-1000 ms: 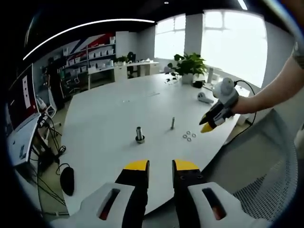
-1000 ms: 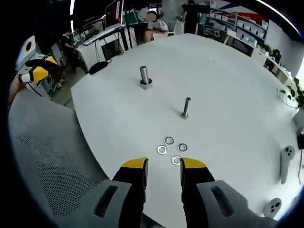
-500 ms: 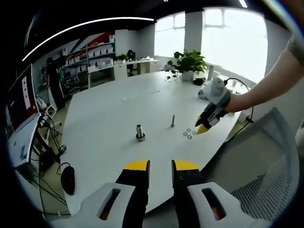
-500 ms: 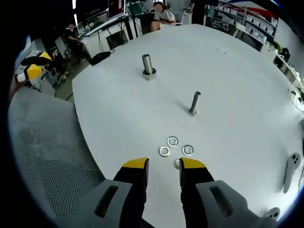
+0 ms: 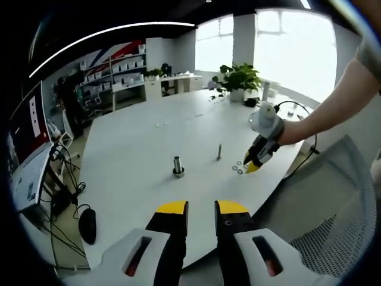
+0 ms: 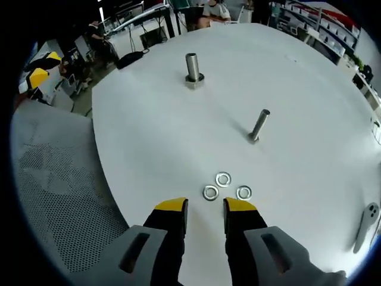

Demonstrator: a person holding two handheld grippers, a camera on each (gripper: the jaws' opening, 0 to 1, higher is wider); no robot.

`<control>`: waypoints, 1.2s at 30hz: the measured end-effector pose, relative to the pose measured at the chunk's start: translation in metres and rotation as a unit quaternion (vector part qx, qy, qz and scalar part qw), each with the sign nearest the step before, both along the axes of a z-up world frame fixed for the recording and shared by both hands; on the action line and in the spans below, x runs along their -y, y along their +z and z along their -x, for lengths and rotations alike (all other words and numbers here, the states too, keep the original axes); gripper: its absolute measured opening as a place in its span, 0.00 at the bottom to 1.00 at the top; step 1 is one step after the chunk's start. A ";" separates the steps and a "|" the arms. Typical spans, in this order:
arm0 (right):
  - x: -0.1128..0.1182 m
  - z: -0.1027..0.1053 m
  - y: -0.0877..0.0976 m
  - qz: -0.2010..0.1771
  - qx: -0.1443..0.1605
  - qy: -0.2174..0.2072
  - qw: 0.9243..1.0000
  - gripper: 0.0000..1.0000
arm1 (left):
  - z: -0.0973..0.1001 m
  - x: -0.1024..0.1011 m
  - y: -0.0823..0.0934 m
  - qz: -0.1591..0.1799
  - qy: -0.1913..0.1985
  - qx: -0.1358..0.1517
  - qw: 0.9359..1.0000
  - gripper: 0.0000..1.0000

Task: Place the washer onto the threaded stud by aligning its center hole with the stud, sliding it down to the base, and recovering from edge contact or off-axis alignment until the washer reaches the visible bottom stop.

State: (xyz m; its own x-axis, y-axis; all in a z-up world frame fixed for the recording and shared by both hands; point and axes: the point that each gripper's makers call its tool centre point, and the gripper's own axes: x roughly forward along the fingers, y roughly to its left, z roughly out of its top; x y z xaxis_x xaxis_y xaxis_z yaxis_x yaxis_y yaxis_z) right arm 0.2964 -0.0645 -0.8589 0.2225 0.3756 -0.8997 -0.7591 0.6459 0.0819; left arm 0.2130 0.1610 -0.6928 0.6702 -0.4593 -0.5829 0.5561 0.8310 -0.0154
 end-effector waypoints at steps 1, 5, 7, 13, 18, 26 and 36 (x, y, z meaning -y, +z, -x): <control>0.000 0.000 -0.001 0.001 -0.002 0.002 1.000 0.26 | 0.000 0.000 0.000 -0.003 0.000 0.002 1.000 0.15; 0.000 0.000 -0.006 0.007 -0.010 0.009 1.000 0.25 | 0.000 -0.001 -0.001 -0.010 0.000 0.001 1.000 0.15; 0.001 -0.001 -0.007 0.012 -0.008 0.012 1.000 0.25 | -0.001 -0.002 0.000 -0.013 0.001 0.005 1.000 0.15; -0.001 0.001 -0.013 0.017 -0.021 0.019 0.999 0.25 | 0.000 -0.002 -0.002 -0.018 -0.001 0.003 1.000 0.15; -0.002 -0.001 -0.016 0.022 -0.023 0.027 0.999 0.24 | 0.000 -0.001 -0.002 -0.020 -0.004 0.004 1.000 0.15; -0.002 -0.006 -0.016 0.026 -0.033 0.032 0.999 0.20 | -0.001 -0.001 -0.001 -0.017 -0.004 0.007 1.000 0.15; -0.004 -0.004 -0.019 0.096 -0.013 0.121 0.988 0.21 | -0.001 -0.001 0.000 -0.017 -0.004 0.010 1.000 0.15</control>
